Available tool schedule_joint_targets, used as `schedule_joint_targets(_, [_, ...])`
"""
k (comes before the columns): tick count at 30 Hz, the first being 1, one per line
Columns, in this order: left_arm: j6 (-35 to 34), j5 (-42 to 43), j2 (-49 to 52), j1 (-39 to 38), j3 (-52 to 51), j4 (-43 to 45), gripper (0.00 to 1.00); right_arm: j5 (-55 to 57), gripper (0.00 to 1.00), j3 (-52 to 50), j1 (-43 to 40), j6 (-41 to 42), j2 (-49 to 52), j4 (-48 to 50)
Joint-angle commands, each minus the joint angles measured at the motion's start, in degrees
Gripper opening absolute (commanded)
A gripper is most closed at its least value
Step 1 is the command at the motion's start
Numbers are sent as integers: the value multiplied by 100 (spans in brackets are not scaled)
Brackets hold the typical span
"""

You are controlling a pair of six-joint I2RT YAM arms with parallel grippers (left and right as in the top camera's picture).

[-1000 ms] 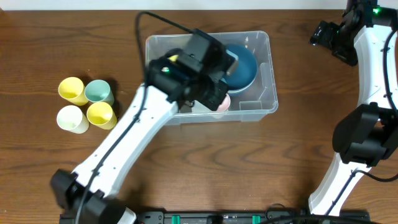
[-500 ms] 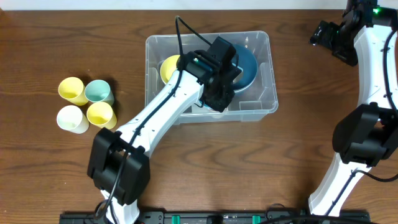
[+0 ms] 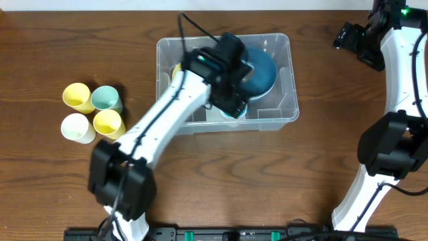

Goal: Pack container
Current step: 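Carry the light blue cup into the bin and drop it in the pink cup, then move the left gripper to the mint green cup and grip its rim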

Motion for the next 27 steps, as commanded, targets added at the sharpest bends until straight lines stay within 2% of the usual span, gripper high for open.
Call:
schedule_joint_targets(1, [-262, -330, -758, 446, 313, -175, 80, -20, 99, 26, 44, 70, -15, 2])
schedule_joint_targets(5, [-442, -822, -1263, 1158, 310, -345, 80, -20, 99, 26, 42, 70, -15, 2])
schedule_joint_targets(11, [-442, -890, -1333, 2299, 243, -531, 80, -20, 99, 26, 42, 70, -15, 2])
schedule_joint_targets(18, [-745, -1117, -702, 3353, -129, -459, 80, -20, 99, 26, 42, 70, -15, 2])
schedule_joint_targets(27, [-938, -1117, 400, 3965, -195, -382, 80, -20, 99, 26, 42, 70, -15, 2])
